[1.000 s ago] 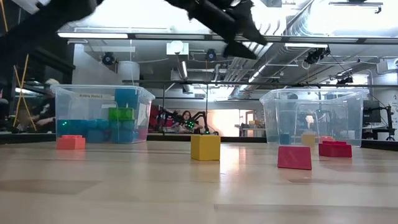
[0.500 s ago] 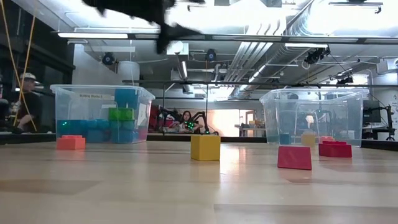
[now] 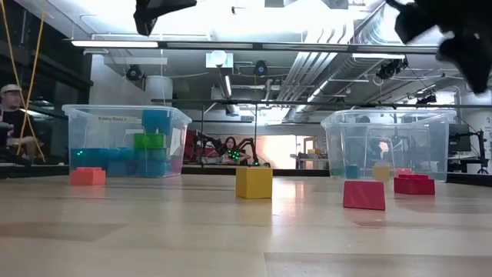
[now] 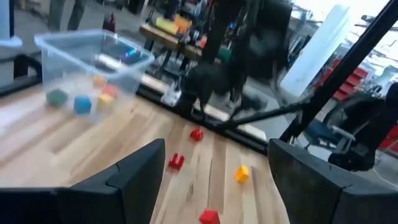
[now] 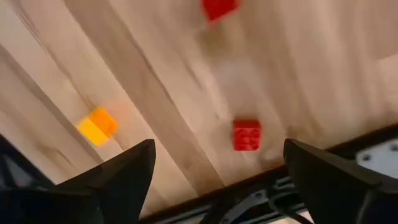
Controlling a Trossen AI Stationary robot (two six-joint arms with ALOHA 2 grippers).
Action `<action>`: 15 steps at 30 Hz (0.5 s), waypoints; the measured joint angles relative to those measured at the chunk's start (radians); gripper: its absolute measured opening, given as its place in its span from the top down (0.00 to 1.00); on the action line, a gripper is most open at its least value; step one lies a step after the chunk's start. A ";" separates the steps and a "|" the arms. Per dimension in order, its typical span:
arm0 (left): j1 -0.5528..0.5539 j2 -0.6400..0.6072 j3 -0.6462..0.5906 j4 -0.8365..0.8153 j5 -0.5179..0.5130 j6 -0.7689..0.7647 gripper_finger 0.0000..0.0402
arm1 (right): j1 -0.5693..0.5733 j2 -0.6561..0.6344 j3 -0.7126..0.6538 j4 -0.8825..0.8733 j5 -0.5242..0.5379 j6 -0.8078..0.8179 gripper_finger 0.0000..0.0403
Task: Sort blocks by size
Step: Put the small game piece into the right transparent bin
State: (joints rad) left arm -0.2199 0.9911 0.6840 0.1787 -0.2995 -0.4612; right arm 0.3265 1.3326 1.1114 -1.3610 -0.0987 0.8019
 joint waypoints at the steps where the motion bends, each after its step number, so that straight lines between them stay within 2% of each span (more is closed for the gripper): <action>1: 0.000 -0.006 0.001 0.000 0.000 0.011 0.33 | 0.018 0.015 -0.034 0.040 -0.008 -0.009 0.13; 3: 0.000 -0.006 0.001 0.001 0.000 0.019 0.33 | 0.038 0.048 -0.090 0.155 -0.002 -0.021 0.13; 6: 0.000 0.000 0.000 -0.008 0.001 0.019 0.33 | 0.041 0.101 -0.140 0.278 0.066 -0.088 0.13; 12: 0.005 -0.001 0.001 -0.005 0.001 0.020 0.33 | -0.017 0.220 -0.162 0.407 0.176 -0.368 0.13; 15: 0.011 -0.002 0.001 -0.003 0.001 0.019 0.33 | -0.065 0.275 -0.161 0.454 0.145 -0.452 0.13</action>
State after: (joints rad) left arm -0.2087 0.9890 0.6849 0.1757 -0.2990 -0.4418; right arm 0.2615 1.6077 0.9501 -0.9072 0.0466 0.3496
